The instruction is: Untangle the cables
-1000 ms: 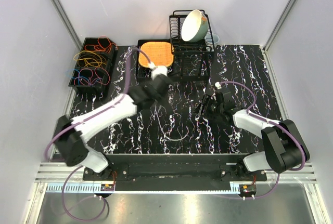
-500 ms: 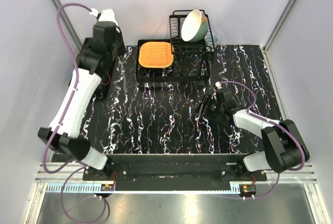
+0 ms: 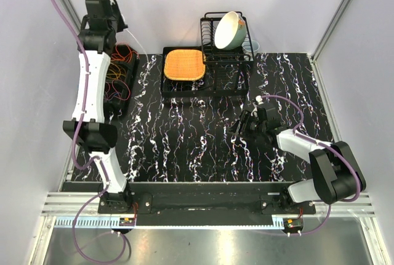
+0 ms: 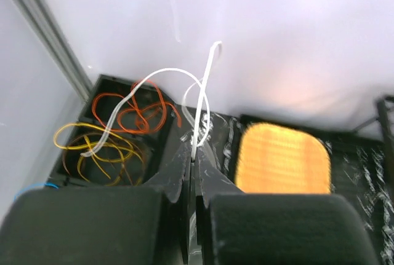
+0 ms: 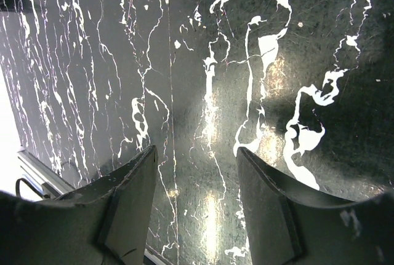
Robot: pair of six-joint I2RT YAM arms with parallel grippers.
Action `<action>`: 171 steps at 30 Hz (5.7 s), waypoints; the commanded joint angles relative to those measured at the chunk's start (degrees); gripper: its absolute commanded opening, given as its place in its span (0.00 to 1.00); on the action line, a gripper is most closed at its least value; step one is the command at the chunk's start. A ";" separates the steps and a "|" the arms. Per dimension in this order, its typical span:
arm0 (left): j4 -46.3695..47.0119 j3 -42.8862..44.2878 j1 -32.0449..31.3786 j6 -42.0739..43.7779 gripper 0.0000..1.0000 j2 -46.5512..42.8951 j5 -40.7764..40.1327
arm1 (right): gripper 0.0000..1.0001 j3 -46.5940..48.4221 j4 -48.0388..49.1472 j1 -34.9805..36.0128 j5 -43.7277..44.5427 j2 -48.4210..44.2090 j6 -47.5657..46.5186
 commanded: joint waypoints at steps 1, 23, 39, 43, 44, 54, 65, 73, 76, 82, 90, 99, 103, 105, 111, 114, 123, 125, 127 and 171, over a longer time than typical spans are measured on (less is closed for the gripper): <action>10.96 0.58 3.33 0.53 0.00 0.70 3.85 | 0.60 -0.03 2.99 -0.72 -1.85 0.78 -0.74; 45.52 -1.44 10.63 -1.58 0.00 22.14 4.56 | 0.61 -1.79 6.51 -3.27 -6.42 1.31 0.05; 40.61 -11.02 13.17 -10.79 0.00 22.76 8.42 | 0.61 -2.67 8.01 -4.41 -8.00 1.14 0.40; 40.52 -17.87 14.76 -15.46 0.00 22.32 12.81 | 0.61 -2.93 8.18 -4.76 -8.35 0.96 0.49; 40.51 -18.23 14.84 -15.73 0.00 22.67 13.00 | 0.60 -3.02 8.27 -4.76 -8.44 0.96 0.40; 31.20 -18.24 17.31 -24.87 0.00 27.15 21.88 | 0.60 -3.11 8.62 -5.20 -8.97 1.14 0.49; 20.74 -3.04 17.83 -23.90 0.05 35.93 25.38 | 0.61 -3.19 8.89 -5.38 -9.41 1.23 0.66; 26.10 -7.33 18.97 -25.49 0.23 31.29 28.29 | 0.61 -3.28 9.06 -5.47 -9.58 1.31 0.75; 27.59 -8.21 19.06 -26.89 0.36 28.57 29.70 | 0.60 -3.37 9.24 -5.55 -9.67 1.14 0.66; 28.47 -8.13 18.71 -28.39 0.71 24.09 31.98 | 0.61 -3.54 9.50 -5.64 -9.85 1.05 0.75; 27.77 -9.09 17.84 -29.53 0.85 17.06 33.21 | 0.61 -3.81 9.85 -5.73 -10.20 0.87 0.75; 27.24 -25.59 15.55 -27.51 0.90 -0.40 31.72 | 0.63 -4.07 10.29 -5.99 -10.37 0.43 0.84; 28.12 -41.12 13.53 -23.13 0.90 -10.62 29.01 | 0.63 -4.42 10.29 -6.26 -10.55 0.09 0.84; 28.99 -46.60 12.39 -20.32 0.90 -17.01 27.16 | 0.64 -4.69 10.64 -6.34 -10.64 -0.36 0.84; 30.14 -65.67 10.37 -12.94 0.90 -30.83 21.46 | 0.67 -4.86 10.91 -6.35 -10.99 -0.53 0.84; 33.82 -76.83 9.75 -9.86 0.90 -38.74 16.72 | 0.69 -4.95 11.00 -6.43 -11.16 -0.53 0.93; 57.35 -105.73 2.47 9.11 0.96 -51.50 4.73 | 0.73 -5.57 11.52 -6.78 -11.34 -1.23 0.93; 63.61 -108.66 0.79 11.59 0.98 -51.86 3.52 | 0.73 -5.74 11.52 -6.79 -11.25 -1.41 1.01; 65.64 -110.95 0.69 10.99 0.99 -51.16 1.58 | 0.74 -5.83 11.52 -6.87 -11.17 -1.68 1.01; 103.97 -122.12 0.87 10.55 0.99 -30.77 0.78 | 0.86 -0.66 4.93 -7.05 1.82 -10.37 -1.35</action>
